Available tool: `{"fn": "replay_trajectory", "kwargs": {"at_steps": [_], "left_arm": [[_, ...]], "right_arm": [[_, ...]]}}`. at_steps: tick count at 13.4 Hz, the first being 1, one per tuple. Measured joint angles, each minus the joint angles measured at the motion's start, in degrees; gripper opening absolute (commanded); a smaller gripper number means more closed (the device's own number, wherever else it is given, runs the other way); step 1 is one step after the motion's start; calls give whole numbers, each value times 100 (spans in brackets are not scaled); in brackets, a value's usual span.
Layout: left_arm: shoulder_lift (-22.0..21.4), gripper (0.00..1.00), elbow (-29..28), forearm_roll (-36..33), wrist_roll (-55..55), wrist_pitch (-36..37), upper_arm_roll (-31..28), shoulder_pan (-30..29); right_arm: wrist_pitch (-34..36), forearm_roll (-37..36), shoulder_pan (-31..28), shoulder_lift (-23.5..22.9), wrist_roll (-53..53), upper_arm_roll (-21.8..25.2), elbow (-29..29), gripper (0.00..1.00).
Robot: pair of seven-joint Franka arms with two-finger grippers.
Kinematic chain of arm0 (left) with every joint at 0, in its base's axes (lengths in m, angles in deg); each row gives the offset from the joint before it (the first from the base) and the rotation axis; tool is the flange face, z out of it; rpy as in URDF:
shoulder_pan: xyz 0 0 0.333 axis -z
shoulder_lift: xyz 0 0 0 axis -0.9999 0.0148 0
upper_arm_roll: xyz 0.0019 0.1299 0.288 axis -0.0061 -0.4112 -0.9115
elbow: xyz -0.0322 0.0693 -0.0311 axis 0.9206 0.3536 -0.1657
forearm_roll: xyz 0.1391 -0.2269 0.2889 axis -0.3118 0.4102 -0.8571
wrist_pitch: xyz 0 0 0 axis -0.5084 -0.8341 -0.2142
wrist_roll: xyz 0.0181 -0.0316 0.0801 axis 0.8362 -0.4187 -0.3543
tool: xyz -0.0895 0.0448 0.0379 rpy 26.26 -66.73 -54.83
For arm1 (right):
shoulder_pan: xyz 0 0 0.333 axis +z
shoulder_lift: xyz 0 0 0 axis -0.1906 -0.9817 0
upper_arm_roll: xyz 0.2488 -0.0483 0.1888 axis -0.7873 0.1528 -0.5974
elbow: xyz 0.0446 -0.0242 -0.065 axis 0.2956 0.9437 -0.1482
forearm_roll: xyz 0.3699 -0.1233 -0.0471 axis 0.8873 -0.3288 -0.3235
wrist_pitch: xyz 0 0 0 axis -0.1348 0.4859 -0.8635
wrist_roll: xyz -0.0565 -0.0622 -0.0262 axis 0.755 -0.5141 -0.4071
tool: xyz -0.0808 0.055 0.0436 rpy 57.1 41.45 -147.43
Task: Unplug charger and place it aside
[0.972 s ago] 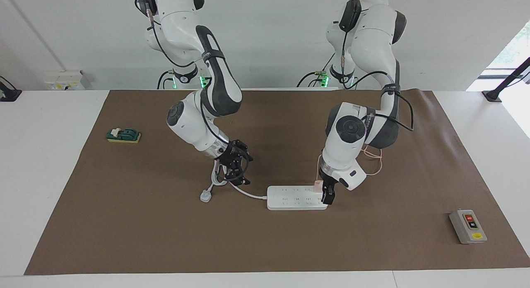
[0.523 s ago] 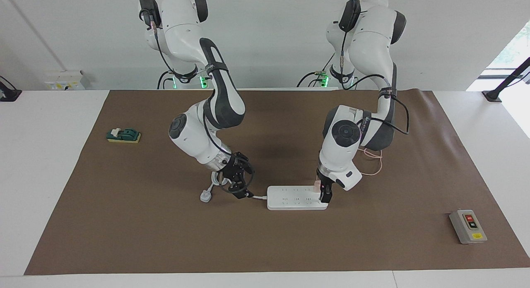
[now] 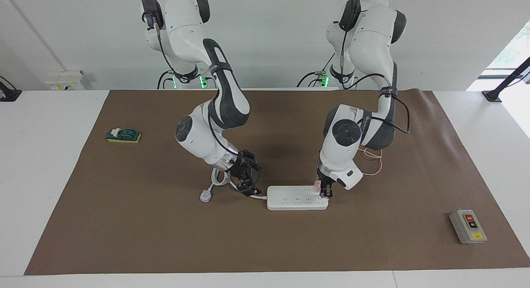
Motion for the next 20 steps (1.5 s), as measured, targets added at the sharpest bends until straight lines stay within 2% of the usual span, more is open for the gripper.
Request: {"fn": "replay_trajectory", "kwargs": {"at_steps": [4, 6, 10, 20], "left_arm": [[-2, 0, -1, 2, 344, 4, -4, -2], [-2, 0, -1, 2, 423, 4, -4, -2], [-2, 0, -1, 2, 429, 4, -4, -3], [-2, 0, -2, 2, 429, 4, -5, -3]], "right_arm": [[23, -9, 60, -19, -5, 0, -3, 100], [35, -21, 132, -175, -2, -1, -69, 100], [26, -30, 264, -663, -2, -1, -573, 100], [46, -268, 256, -1134, 202, 10, -1188, 100]]}}
